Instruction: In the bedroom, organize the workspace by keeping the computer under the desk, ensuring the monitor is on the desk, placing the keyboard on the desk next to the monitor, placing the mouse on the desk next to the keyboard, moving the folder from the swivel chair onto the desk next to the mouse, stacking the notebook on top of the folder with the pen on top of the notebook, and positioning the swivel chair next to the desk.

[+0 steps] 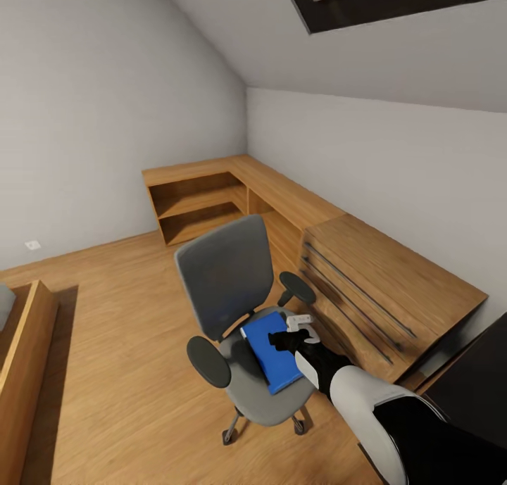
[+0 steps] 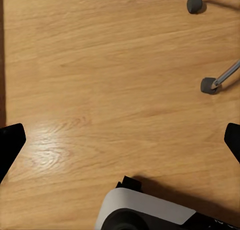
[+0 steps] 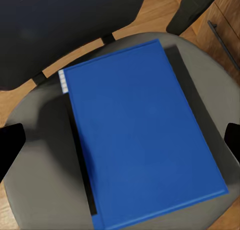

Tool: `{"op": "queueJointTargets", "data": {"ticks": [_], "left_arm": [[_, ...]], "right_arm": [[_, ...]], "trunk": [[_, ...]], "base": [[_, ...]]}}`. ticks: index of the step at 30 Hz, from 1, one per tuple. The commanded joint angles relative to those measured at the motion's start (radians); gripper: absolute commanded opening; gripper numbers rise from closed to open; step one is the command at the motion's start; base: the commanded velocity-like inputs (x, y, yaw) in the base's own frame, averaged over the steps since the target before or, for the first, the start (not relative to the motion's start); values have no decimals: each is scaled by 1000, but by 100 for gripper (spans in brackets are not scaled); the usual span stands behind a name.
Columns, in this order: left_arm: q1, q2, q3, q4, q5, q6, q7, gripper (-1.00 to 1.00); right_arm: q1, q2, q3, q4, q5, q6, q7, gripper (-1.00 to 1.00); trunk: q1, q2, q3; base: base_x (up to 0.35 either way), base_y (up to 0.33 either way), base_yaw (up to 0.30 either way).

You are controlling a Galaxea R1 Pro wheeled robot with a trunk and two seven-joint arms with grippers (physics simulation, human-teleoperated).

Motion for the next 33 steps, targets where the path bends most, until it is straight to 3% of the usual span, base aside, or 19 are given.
{"op": "queueJointTargets", "data": {"ticks": [1, 5, 13, 20, 24, 28, 33], "left_arm": [[0, 0, -7, 0, 5, -3, 7, 100], [0, 0, -8, -1, 5, -3, 10, 100], [-1, 3, -8, -4, 10, 3, 14, 100], [-1, 11, -8, -89, 48, 38, 22, 100], [-1, 21, -8, -180, 74, 148, 32, 100], [-1, 40, -7, -311, 90, 355, 45, 100], [-1, 51, 15, -434, 101, 512, 50, 100]], "right_arm": [[-1, 0, 8, 0, -10, -1, -1, 100], [0, 0, 8, 0, -9, -11, -1, 100], [0, -19, 8, -2, -10, -20, -1, 100], [0, -25, 8, -4, -9, -21, -3, 100], [0, -31, 8, -4, -9, -21, -3, 100], [0, -36, 8, -4, -9, -22, -4, 100], [0, -37, 7, -5, -9, -22, -4, 100]], "trunk": [[0, -1, -1], [0, -1, -1], [31, -57, -26], [58, -106, -48], [73, -134, -61], [88, -162, -73], [107, -197, -89]], "base": [[-7, 5, 0], [-4, 3, 0], [-1, 1, 0], [0, 0, 0], [0, 0, 0], [0, 0, 0], [0, 0, 0]]}}
